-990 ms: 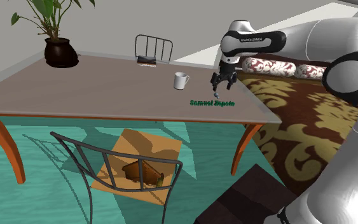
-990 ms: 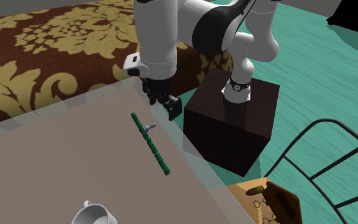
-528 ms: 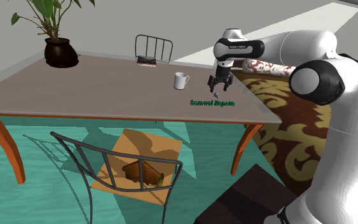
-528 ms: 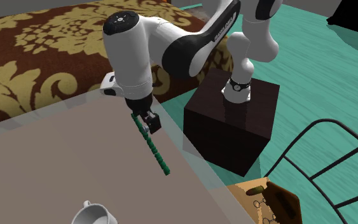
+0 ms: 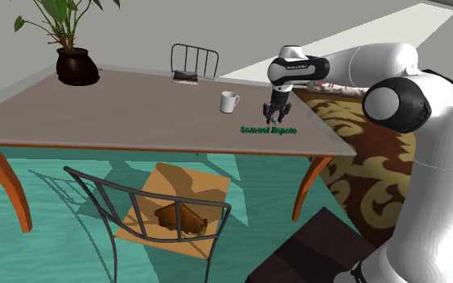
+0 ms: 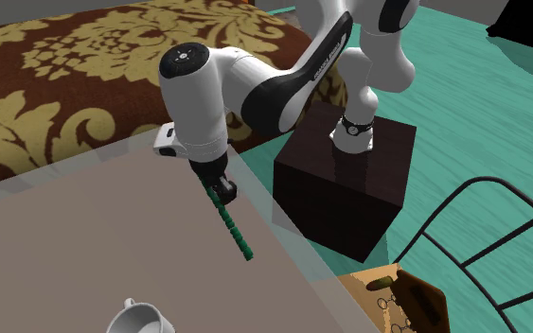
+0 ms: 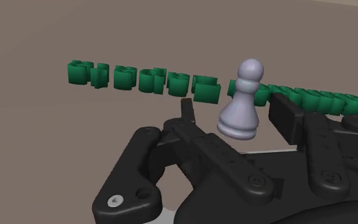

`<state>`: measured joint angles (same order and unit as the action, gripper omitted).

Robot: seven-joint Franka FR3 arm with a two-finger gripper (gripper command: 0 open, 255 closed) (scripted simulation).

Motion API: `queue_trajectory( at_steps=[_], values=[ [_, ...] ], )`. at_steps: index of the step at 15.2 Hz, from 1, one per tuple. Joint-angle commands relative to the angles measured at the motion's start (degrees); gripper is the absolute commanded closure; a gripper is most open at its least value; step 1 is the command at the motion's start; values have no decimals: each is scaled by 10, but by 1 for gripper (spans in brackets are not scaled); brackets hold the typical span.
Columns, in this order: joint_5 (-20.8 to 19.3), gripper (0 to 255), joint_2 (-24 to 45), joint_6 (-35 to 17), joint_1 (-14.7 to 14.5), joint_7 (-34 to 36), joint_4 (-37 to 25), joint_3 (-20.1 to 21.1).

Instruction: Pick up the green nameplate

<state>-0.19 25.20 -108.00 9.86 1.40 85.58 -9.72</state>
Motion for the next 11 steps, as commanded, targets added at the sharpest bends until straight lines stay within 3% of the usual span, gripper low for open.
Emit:
queue_trajectory(
  at_steps=[1,11],
  values=[
    [0,255,0,-2,0,0,2,0],
    [0,255,-3,12,0,0,-10,0]
  ],
)
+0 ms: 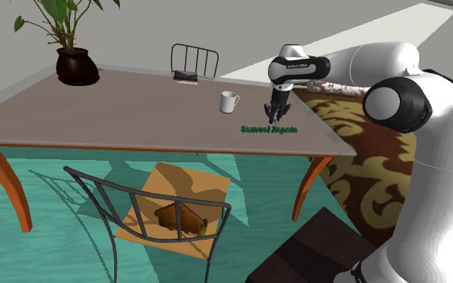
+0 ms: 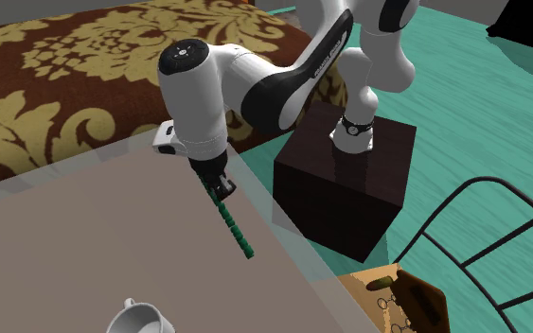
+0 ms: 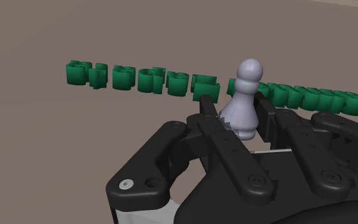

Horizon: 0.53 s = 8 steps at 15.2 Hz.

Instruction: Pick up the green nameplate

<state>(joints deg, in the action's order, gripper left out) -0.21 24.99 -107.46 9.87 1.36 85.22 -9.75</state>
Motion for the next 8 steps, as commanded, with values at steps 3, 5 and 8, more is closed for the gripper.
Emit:
queue_trajectory(
  at_steps=[3,5,8],
  values=[
    [-1,255,-4,28,0,-1,-24,0],
    [-1,255,-6,43,0,-1,-37,-1],
    [-1,255,-7,65,1,-2,-58,-1]
  ],
)
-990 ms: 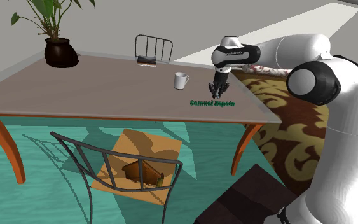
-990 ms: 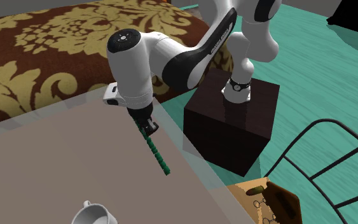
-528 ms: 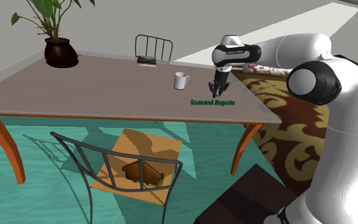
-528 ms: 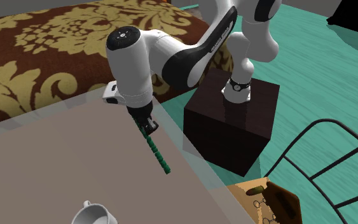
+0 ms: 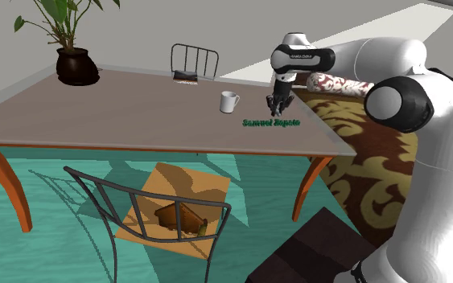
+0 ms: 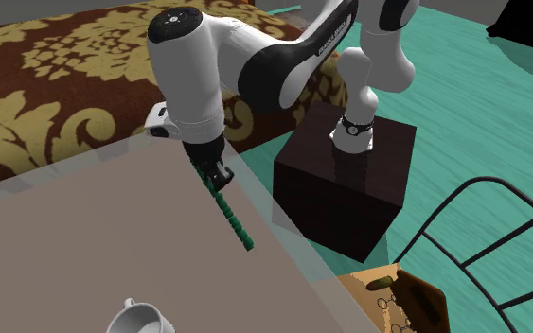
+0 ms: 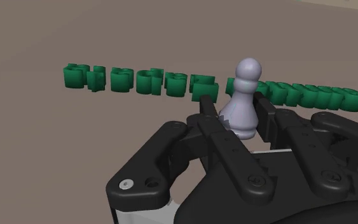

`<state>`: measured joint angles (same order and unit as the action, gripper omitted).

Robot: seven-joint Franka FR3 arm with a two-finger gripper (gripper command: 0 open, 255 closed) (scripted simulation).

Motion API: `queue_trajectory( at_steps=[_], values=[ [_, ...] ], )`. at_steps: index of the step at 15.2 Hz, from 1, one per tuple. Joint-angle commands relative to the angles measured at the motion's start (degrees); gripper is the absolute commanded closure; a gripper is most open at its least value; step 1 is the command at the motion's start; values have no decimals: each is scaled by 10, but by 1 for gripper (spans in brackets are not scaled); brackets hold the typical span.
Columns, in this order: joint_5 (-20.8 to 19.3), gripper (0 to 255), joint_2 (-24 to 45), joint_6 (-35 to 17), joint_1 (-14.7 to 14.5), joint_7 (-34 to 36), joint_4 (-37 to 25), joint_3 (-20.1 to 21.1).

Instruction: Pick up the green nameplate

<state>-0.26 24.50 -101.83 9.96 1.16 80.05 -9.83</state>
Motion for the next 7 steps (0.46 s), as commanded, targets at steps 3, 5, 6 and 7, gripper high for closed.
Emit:
queue_trajectory(
  at_steps=[3,5,6,7],
  values=[
    [0,255,-2,32,1,-1,-30,0],
    [0,255,-2,48,1,-2,-46,-1],
    [0,255,-2,49,1,-2,-47,-1],
    [0,255,-2,49,1,-2,-47,-1]
  ],
)
